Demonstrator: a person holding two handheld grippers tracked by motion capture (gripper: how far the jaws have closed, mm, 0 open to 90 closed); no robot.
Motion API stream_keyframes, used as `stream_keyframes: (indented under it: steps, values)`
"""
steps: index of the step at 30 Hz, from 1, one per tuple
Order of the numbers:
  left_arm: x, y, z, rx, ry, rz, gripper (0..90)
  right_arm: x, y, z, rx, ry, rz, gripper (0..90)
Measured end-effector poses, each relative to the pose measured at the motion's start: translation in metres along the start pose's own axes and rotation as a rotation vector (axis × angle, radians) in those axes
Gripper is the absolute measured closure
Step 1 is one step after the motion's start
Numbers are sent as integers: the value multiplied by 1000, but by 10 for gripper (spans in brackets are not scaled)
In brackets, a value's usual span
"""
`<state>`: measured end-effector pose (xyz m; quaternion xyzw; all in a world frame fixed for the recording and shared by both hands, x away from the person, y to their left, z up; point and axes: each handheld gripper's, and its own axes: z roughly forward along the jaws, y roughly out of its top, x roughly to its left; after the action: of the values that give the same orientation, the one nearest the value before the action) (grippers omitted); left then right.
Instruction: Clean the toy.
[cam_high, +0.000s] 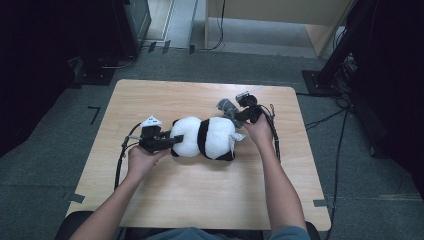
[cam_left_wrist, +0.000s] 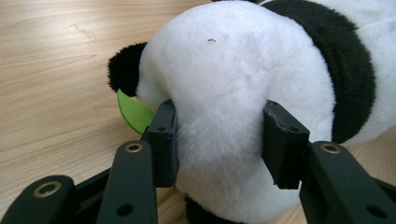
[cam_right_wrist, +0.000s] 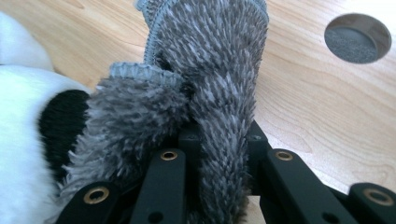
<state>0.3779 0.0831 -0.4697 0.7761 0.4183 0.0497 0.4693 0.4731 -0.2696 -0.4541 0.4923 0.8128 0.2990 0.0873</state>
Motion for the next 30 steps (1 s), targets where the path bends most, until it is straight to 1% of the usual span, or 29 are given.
stream_keyframes:
  steps: [3, 4, 6, 7, 9, 10, 11, 12, 13, 15, 17, 18, 19, 20, 21, 23, 25, 26, 28, 29, 30]
  values:
    - [0, 0, -1, -1, -4, -2, 535, -3, -5, 5, 26, -25, 11, 770]
    - [0, 0, -1, 0, -4, -3, 535, -4, -7, 7, 27, -25, 17, 770]
    - [0, 0, -1, 1, -4, -3, 535, -8, -11, 9, 19, -29, 33, 770]
    - [0, 0, -1, 1, -3, -3, 535, -9, -13, 11, 29, -35, 40, 770]
    - [0, 0, -1, 2, -2, -2, 535, -12, -18, 12, 16, -27, 55, 770]
    - [0, 0, -1, 3, -2, 0, 535, -13, -18, 11, 13, -23, 73, 770]
    - [0, 0, -1, 3, -2, -1, 535, -13, -18, 11, 16, -27, 72, 770]
    - [0, 0, -1, 3, -2, -1, 535, -14, -18, 10, 19, -38, 58, 770]
    - [0, 0, -2, 3, -1, -2, 535, -13, -17, 7, 26, -51, 61, 769]
    - [-1, 0, -2, 5, 1, 3, 535, -13, -14, -2, -4, -60, 66, 770]
    - [-1, 0, -2, 3, 2, 2, 534, -11, -10, -15, -52, -61, 50, 769]
    - [-1, 0, -2, 3, 2, 0, 534, -10, -9, -22, -75, -71, 39, 769]
    - [-1, 0, -2, 2, 3, -1, 534, -9, -8, -27, -91, -75, 42, 768]
    - [-2, 0, -2, 2, 4, -2, 534, -8, -8, -36, -118, -71, 45, 768]
    - [-2, 0, -2, 3, 4, -4, 534, -7, -7, -42, -131, -74, 49, 768]
    - [-2, 0, -3, -2, 4, -13, 534, -2, -4, -54, -138, -79, 42, 768]
    - [-3, 0, -4, -2, 6, -19, 534, 4, 0, -66, -157, -81, 20, 768]
    - [-3, 0, -5, -3, 9, -20, 534, 8, 2, -71, -164, -79, 17, 768]
    - [-2, 1, -6, -3, 13, -27, 534, 17, 7, -81, -179, -64, -5, 768]
    - [-2, 1, -7, -3, 15, -29, 534, 22, 9, -86, -177, -59, -12, 768]
    - [-2, 1, -7, -3, 15, -26, 534, 27, 12, -89, -177, -50, -30, 768]
